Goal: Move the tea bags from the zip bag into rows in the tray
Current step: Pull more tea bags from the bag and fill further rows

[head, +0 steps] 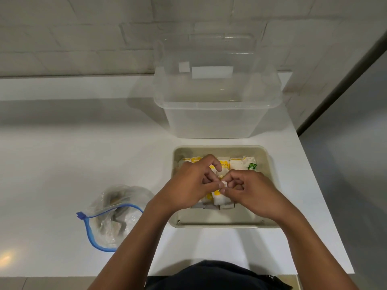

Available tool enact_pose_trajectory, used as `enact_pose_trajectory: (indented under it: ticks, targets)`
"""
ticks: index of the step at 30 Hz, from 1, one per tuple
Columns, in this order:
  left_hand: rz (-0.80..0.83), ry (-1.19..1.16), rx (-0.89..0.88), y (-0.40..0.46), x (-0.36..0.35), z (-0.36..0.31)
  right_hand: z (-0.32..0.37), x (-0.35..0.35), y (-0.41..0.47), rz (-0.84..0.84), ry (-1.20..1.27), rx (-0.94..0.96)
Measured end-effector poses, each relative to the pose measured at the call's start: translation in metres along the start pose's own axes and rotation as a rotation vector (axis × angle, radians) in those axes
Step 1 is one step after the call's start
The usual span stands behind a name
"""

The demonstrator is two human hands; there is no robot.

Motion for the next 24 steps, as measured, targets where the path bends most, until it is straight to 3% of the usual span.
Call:
enact_pose_trajectory:
  ticks: [8, 14, 18, 24]
  targets:
    - [0.133, 0.155, -0.001, 0.014, -0.031, 0.005, -0.020, 0.015, -0.006, 0.002, -0.199, -0.152]
    - [0.212, 0.249, -0.037, 0.015, -0.054, 0.008, -0.026, 0.016, -0.012, 0.029, -0.287, -0.144]
    - [0.211, 0.294, -0.043, 0.013, -0.059, 0.009, -0.026, 0.011, -0.010, -0.017, -0.440, -0.102]
    - [0.085, 0.385, -0.040, 0.009, -0.040, 0.015, -0.025, 0.007, -0.006, 0.141, -0.600, -0.125]
Point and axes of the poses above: each hand's wrist, its own y-axis towards the middle knuckle, its own x-axis out of the back of the hand, z = x × y, the point moved 2 cm from there along y, towards the middle knuckle, and after that the axes turned 13 degrees about -z, right-handed, at the moved point
